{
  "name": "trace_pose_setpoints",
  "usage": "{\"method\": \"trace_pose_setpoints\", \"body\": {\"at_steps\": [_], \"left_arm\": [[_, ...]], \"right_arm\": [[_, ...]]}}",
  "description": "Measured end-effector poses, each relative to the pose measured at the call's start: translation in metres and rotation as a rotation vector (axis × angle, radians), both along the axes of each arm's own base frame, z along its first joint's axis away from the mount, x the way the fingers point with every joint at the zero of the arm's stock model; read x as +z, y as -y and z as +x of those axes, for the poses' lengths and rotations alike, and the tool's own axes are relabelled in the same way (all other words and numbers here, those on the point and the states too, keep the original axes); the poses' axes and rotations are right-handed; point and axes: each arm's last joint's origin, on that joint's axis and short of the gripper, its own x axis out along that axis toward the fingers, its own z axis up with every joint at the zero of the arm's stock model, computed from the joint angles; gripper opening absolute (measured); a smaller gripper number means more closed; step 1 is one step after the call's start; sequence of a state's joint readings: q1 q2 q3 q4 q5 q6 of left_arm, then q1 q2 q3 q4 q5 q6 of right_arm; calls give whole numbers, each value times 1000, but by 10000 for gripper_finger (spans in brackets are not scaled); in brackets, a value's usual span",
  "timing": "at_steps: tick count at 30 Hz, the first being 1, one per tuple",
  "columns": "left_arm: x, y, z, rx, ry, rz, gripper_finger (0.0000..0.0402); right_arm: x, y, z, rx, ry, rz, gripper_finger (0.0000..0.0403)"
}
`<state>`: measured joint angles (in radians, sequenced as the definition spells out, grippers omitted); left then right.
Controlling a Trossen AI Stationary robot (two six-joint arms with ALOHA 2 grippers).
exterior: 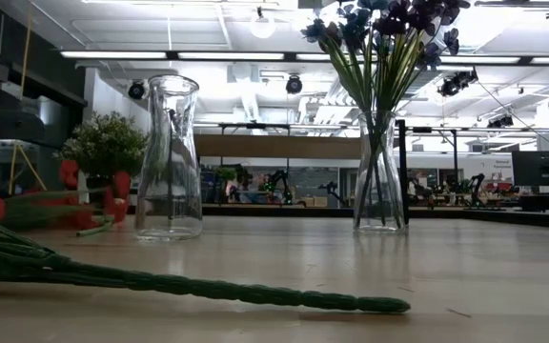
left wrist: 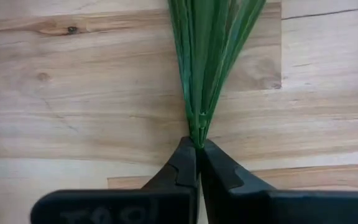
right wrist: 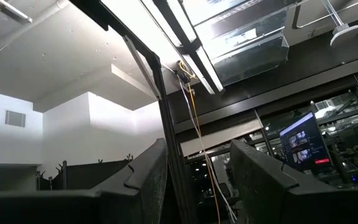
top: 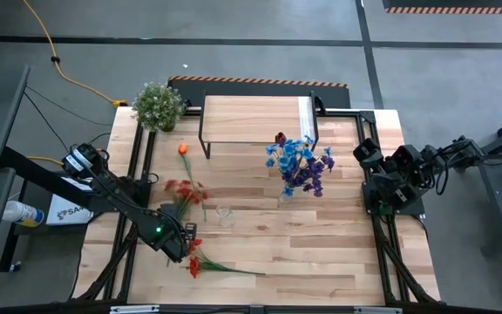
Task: Pick and place flowers into a vace then onto a shelf
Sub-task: Put the top red flower into the left transparent vase
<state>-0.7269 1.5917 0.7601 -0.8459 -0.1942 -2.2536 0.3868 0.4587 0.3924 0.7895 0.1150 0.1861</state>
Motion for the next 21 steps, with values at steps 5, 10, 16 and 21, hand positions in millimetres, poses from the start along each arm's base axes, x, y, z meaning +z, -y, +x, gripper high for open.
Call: {"method": "trace_pose_setpoints", "body": {"at_steps": [5, 10, 16, 21], "left_arm": [[0, 0, 0, 4, -4, -4, 36], [8, 2, 0, 12, -41, 10, 36], [30, 5, -5, 18, -129, 79, 36], [50, 10, -8, 31, -184, 84, 36]], "right_arm": [[0, 0, 0, 0, 0, 0, 165], [0, 0, 0, 0, 0, 1, 165], [0, 0, 0, -1, -1, 0, 165], [0, 0, 0, -2, -5, -3, 165]]}}
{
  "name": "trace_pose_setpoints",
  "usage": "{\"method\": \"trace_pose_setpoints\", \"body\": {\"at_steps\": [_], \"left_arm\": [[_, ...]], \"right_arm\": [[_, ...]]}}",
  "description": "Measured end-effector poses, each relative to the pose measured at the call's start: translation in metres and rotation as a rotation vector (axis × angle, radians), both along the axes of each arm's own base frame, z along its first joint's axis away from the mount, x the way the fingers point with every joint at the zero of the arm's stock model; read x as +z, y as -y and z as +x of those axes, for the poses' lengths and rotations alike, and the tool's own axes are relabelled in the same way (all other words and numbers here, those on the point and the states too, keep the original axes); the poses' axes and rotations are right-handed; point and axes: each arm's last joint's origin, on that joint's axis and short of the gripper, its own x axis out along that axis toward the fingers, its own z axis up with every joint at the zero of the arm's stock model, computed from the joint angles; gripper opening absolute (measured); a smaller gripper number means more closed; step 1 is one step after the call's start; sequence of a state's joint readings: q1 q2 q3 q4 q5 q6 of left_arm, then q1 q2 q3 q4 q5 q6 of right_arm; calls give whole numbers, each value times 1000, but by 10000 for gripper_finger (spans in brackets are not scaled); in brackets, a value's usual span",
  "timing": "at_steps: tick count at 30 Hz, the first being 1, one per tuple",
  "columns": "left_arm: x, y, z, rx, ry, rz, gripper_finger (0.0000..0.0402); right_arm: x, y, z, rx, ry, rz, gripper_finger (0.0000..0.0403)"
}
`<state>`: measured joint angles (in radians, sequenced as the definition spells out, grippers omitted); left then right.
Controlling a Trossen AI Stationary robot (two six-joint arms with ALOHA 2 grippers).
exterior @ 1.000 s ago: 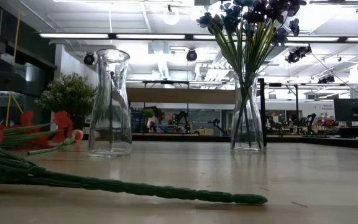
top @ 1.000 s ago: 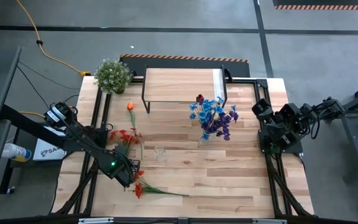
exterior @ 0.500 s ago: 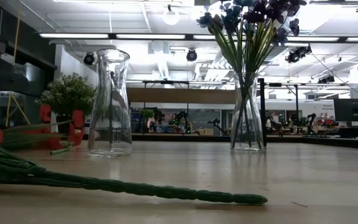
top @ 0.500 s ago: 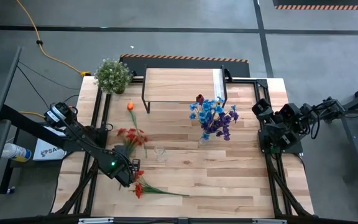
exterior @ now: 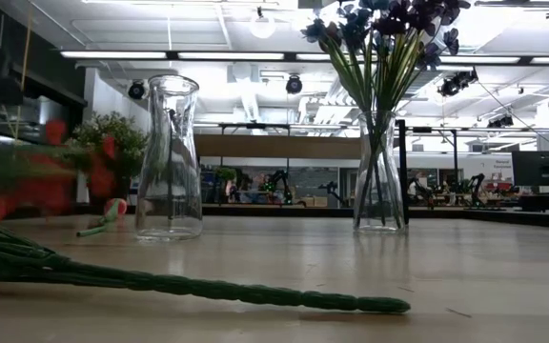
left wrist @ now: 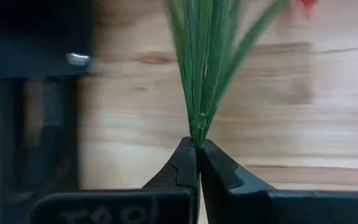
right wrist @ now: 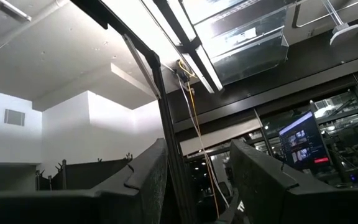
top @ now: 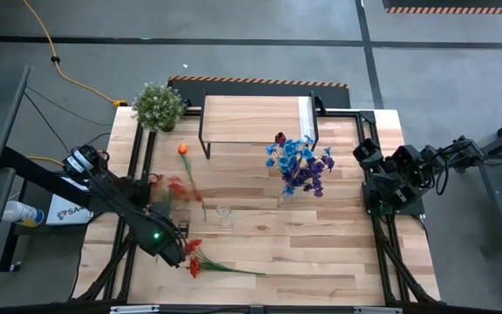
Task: Pick and place flowers into a vace then onto a shelf
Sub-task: Put the top red flower into the left transparent vase
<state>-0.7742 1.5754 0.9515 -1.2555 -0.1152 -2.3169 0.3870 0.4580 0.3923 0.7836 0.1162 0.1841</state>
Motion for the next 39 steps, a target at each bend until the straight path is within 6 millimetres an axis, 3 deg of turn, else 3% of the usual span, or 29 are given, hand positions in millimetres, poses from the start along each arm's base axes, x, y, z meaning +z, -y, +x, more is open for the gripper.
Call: {"method": "trace_pose_setpoints", "body": {"at_steps": [9, 15, 27, 39], "left_arm": [[55, 14, -4, -22, -14, 91, 36], [87, 23, 2, -93, 185, 110, 36], [125, 28, 16, -208, 512, 237, 36], [159, 24, 22, -388, 771, 498, 36]], "right_arm": [[0, 0, 0, 0, -1, -1, 165], [0, 0, 0, -1, -1, -1, 165], [0, 0, 0, 0, -1, 1, 165], [0, 0, 0, 0, -1, 0, 165]]}}
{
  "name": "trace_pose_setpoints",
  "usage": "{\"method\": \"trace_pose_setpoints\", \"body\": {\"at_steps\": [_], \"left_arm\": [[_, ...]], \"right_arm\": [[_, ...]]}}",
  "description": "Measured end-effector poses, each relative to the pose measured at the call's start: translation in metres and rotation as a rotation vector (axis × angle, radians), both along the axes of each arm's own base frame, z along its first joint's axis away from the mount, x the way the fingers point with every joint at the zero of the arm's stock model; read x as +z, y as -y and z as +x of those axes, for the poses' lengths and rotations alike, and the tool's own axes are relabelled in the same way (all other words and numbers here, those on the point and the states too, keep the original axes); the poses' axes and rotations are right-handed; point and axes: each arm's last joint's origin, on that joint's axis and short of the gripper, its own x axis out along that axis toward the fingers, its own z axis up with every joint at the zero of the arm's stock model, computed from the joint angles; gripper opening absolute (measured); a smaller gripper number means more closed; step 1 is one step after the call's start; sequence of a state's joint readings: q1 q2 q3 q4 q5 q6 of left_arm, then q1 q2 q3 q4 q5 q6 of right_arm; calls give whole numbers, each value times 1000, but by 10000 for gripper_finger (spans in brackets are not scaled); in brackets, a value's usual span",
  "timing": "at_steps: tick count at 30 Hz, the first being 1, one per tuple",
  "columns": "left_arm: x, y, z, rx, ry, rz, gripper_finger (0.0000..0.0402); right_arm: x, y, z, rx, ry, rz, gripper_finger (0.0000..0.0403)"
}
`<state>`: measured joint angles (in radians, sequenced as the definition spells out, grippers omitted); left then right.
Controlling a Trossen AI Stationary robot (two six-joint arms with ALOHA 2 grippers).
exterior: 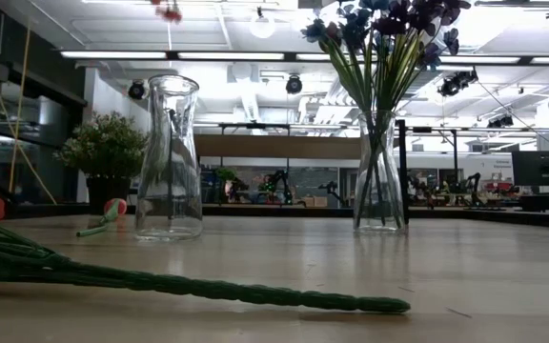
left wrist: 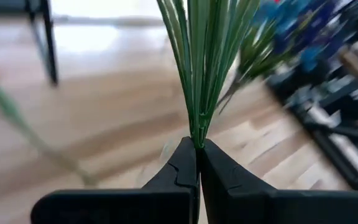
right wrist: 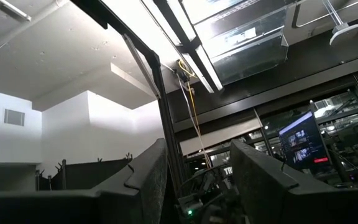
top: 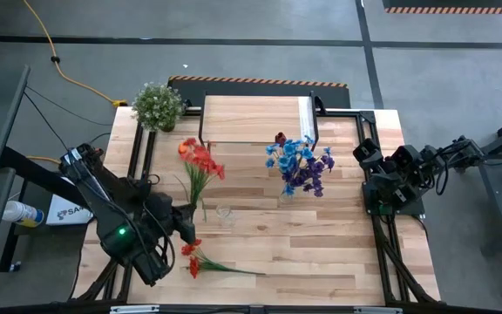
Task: Pick and place flowers into a vace then onto a shelf
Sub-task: Put the top red flower into the left transparent vase
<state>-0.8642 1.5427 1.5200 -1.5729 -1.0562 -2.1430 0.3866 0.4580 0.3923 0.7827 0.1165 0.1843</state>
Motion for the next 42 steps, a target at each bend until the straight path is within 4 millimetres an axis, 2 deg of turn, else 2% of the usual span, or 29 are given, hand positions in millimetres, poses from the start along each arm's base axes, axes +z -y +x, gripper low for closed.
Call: {"method": "trace_pose_setpoints", "body": {"at_steps": [14, 22, 33, 42], "left_arm": [[25, -13, -6, -60, 223, 375, 36], [28, -19, -2, -45, 229, 516, 36], [10, -33, 14, 33, 191, 540, 36], [-10, -30, 22, 65, 234, 492, 36]], "right_arm": [[0, 0, 0, 12, -3, 13, 165], [0, 0, 0, 11, -3, 13, 165], [0, 0, 0, 8, -4, 15, 165], [0, 1, 0, -32, -13, 36, 165]]}}
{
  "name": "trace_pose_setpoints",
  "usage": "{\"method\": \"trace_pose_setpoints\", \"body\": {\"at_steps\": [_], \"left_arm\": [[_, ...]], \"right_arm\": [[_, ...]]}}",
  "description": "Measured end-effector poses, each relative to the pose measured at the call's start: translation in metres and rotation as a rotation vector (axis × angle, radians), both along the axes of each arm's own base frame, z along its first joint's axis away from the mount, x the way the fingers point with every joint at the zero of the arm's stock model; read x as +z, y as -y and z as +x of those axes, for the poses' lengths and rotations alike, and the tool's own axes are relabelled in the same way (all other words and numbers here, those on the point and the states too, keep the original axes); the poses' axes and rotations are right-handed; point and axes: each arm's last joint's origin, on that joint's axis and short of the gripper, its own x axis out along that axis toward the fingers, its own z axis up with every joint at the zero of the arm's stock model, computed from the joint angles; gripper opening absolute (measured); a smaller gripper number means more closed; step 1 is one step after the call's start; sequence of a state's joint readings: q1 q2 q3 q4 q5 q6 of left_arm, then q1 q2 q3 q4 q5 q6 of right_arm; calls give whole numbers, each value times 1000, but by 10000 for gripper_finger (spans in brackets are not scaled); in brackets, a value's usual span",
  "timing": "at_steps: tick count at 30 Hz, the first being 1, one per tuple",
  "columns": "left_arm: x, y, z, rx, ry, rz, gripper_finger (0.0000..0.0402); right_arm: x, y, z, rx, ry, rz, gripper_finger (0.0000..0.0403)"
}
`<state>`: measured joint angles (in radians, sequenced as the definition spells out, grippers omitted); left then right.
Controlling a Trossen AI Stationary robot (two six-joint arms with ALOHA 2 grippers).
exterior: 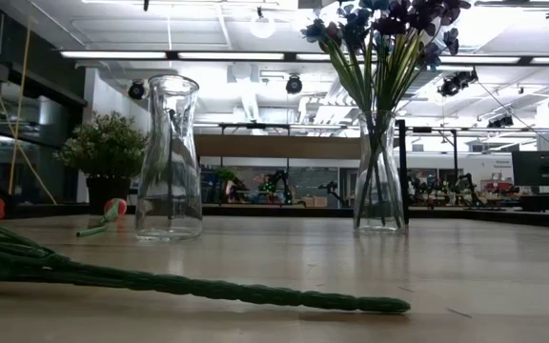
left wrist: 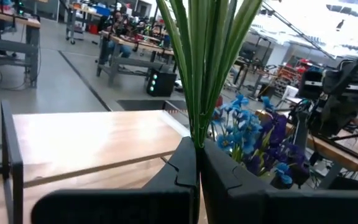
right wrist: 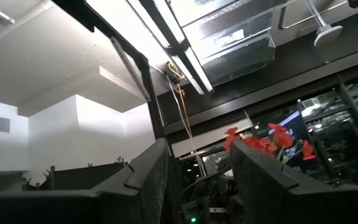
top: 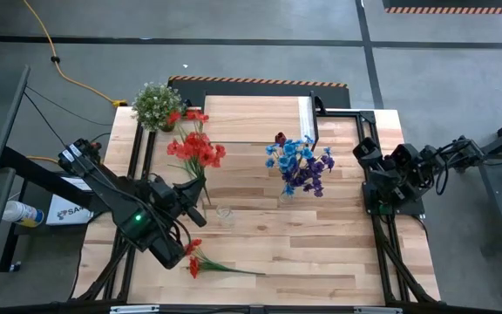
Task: Pick and place flowers into a vace then onto a shelf
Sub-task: Put the top red flower into the left transparent vase
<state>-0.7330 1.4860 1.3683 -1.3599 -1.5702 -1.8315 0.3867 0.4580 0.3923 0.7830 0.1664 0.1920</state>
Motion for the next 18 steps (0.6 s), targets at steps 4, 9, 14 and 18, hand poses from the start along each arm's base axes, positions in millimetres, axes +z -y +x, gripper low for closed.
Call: {"method": "trace_pose_setpoints", "body": {"at_steps": [4, 9, 14, 18], "left_arm": [[-9, 2, 2, 0, 11, -10, 36], [-17, 3, 3, 0, 21, -19, 36], [-19, 3, 3, 0, 25, -22, 36], [-19, 3, 3, 0, 26, -23, 36]], "right_arm": [[0, 0, 0, -14, 1, -10, 165], [0, 1, 0, -31, -5, 3, 165], [0, 1, 0, -41, -8, 11, 165], [0, 1, 0, -42, -8, 12, 165]]}}
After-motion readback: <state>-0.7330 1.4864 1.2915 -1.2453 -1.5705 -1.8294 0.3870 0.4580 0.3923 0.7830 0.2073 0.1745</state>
